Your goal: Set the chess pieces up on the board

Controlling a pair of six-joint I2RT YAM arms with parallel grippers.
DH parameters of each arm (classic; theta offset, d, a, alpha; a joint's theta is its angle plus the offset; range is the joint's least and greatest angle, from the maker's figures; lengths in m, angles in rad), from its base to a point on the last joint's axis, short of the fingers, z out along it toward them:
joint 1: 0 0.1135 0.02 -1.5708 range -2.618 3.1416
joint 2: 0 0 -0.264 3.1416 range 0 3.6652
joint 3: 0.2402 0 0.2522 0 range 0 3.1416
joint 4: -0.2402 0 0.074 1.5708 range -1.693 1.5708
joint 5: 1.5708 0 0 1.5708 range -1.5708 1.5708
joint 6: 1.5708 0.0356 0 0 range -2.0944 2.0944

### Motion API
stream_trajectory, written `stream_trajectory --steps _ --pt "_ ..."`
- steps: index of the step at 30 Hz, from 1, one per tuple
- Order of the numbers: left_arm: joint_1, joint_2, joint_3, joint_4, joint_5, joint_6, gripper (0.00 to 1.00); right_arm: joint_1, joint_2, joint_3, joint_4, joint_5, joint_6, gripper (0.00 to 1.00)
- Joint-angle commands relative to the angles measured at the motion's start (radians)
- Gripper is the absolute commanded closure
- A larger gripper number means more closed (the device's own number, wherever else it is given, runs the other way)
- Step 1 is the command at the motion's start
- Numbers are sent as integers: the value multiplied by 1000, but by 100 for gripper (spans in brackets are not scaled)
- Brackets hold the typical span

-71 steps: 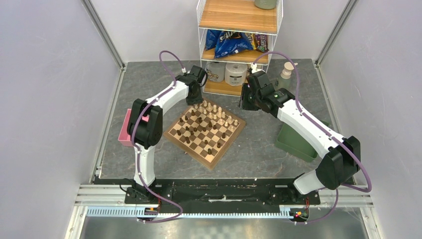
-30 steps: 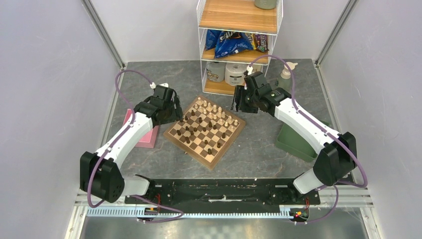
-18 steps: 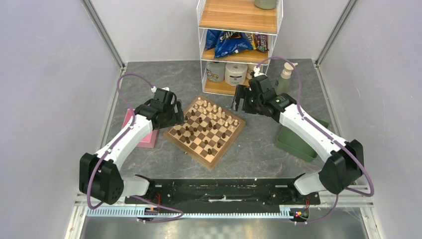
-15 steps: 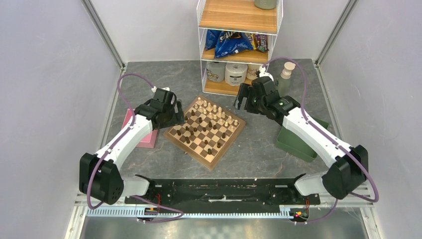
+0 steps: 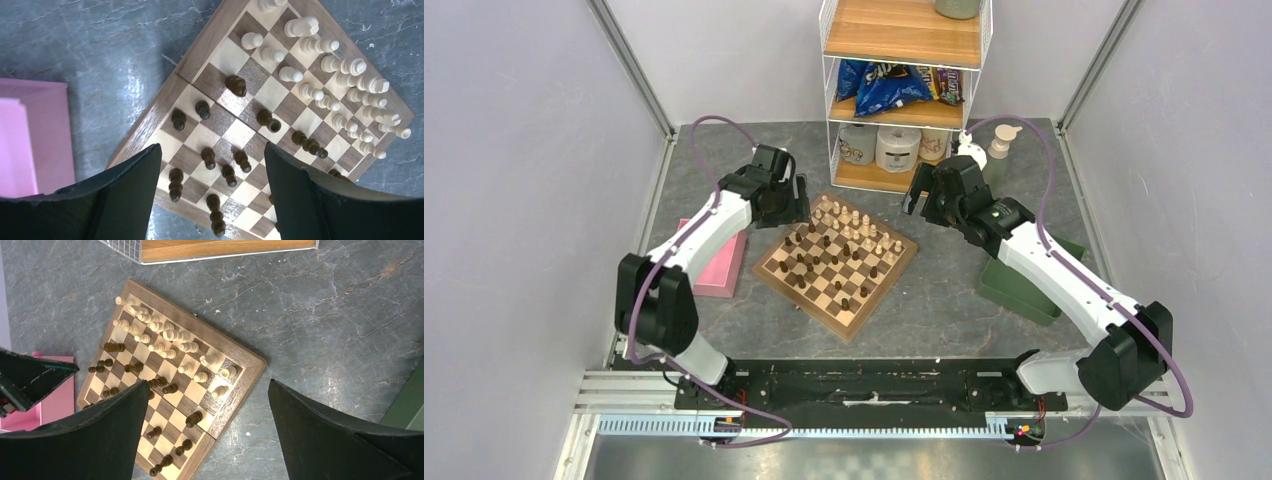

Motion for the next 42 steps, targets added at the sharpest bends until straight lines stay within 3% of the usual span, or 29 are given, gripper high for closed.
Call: stream_trajectory --steps 1,9,14,22,30,36,42 --pt "3 86 77 10 38 30 19 -1 11 26 -14 36 -21 4" --pt "-13 155 103 11 -7 -18 31 -2 52 56 -53 38 -40 5" --pt "-21 151 99 5 -43 -28 33 -3 52 59 -62 35 -46 5" --pt "-20 -64 -37 5 -153 -55 30 -2 57 59 -68 24 -48 5" --pt "-19 -294 -229 -51 -162 -78 30 -3 70 64 -67 7 -32 5" --pt "-19 -303 -312 -39 -107 -101 36 -3 79 67 -67 -12 -22 6" --pt "-18 -230 -296 -11 -91 -91 42 -3 85 71 -70 -23 -17 6"
